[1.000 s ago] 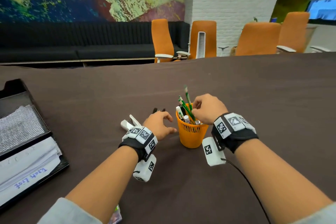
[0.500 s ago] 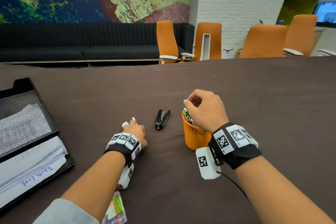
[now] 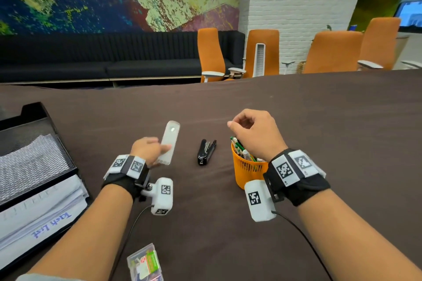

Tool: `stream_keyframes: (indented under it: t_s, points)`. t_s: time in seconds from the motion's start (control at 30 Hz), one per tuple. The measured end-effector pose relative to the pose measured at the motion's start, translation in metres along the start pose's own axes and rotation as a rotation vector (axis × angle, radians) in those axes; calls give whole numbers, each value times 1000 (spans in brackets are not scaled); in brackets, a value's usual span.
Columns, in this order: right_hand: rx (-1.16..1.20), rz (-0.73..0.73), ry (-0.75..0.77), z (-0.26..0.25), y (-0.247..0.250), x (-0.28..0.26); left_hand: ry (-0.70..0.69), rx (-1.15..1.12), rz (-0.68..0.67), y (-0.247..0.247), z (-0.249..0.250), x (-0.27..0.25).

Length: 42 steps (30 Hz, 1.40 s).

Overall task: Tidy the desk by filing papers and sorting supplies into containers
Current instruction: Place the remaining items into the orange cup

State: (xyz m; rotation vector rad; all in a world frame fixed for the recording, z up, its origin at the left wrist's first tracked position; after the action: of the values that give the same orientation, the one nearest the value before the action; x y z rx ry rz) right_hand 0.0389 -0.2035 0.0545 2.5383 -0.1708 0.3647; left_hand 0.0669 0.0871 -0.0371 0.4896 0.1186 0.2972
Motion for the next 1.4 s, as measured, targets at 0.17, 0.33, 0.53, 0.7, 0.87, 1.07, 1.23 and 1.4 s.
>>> stream_keyframes:
  t_s: [0.17,0.33,0.53,0.7,0.87,1.07,1.23,1.4]
  points:
    - [250,-367,-178,-22,3,9,-446,-493,-256,-30,118,-45]
    - [368,-369,-137,-27,42,15,-699,-396,-319,-69,170,-79]
    - [190,-171,-253,25,60,37,-517,-222,-101,-93,121,-59]
    - [-97,-205,-264,51,45,51,-288,-297,-344,-125,74,-48]
    - [-479,-347,-236,57,19,51,-342,-25,-529,-159,58,-62]
    - [-712,-407,-157,39,18,53,-439,-121,-407,-180,72,-69]
    - [-826,-578,-92,30,15,47,-468,-152,-347,-186,81,-70]
    - [-738,-522,-55,25,31,53,-468,-156,-326,-191,85,-66]
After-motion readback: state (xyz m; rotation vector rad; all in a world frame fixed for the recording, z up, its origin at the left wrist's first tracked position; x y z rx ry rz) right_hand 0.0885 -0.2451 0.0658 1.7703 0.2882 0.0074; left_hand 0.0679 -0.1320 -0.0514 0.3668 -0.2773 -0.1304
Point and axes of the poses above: each hand's wrist, its own x-axis towards the middle knuckle, its own y-axis out of the back of the hand, z = x × y, the point moved 5 cm from there along x, towards the middle knuckle, and after that the axes turned 10 degrees about -y, right-handed, at the moved point
